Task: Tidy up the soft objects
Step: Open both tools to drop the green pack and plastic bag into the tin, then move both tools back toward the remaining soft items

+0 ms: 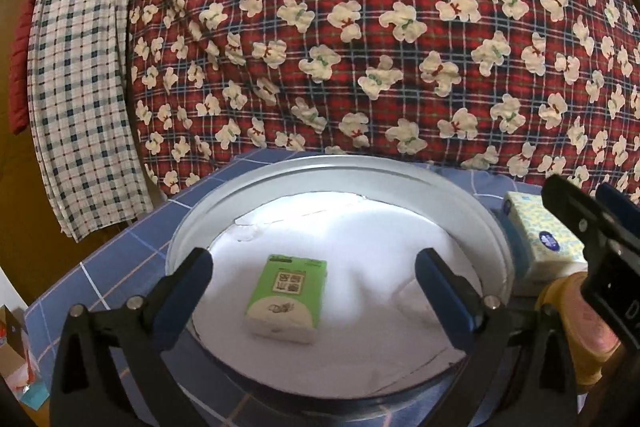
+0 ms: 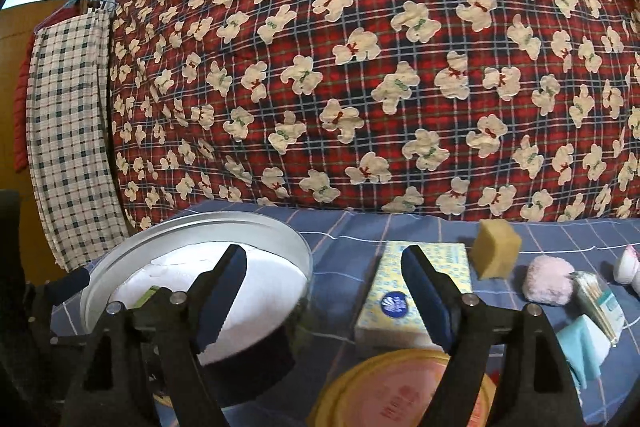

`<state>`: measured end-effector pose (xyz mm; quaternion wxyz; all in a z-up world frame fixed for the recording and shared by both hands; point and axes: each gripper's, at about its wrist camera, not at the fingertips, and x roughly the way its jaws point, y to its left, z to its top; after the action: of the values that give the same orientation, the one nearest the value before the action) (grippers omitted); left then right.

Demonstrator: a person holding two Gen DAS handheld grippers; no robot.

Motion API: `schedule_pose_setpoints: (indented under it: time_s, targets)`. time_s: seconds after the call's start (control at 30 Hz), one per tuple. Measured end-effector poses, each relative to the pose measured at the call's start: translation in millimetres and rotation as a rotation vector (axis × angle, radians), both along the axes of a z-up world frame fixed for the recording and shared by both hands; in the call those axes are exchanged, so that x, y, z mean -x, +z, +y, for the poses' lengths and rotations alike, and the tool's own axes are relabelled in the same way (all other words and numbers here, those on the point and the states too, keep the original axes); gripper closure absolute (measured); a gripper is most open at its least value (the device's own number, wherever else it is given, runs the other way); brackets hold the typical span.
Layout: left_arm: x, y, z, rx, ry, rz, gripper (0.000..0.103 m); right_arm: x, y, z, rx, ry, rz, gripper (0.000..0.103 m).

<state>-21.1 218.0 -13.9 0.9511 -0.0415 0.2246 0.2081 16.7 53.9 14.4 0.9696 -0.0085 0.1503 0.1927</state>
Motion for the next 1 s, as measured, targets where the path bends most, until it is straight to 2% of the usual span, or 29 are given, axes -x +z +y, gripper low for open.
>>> schedule_pose_setpoints:
  time_s: [0.27,0.6,1.0]
  targets:
    - [4.7,0.4,-17.1,0.01,-0.024,0.0,0.0,13.7,1.3,-21.1,0.04,-0.041,-0.042,0.021]
    - [10.6,2.0,-59.5,-0.014,-0.12,-0.005,0.0,26.1,-3.6,-46.3,0.096,-0.068,-0.044,0.021]
    - [13.4,2.4,-105.4,-0.01,-0.242,-0.004,0.0,26.3,-4.1,-91.0,0.078,-0.127,-0.011,0.021]
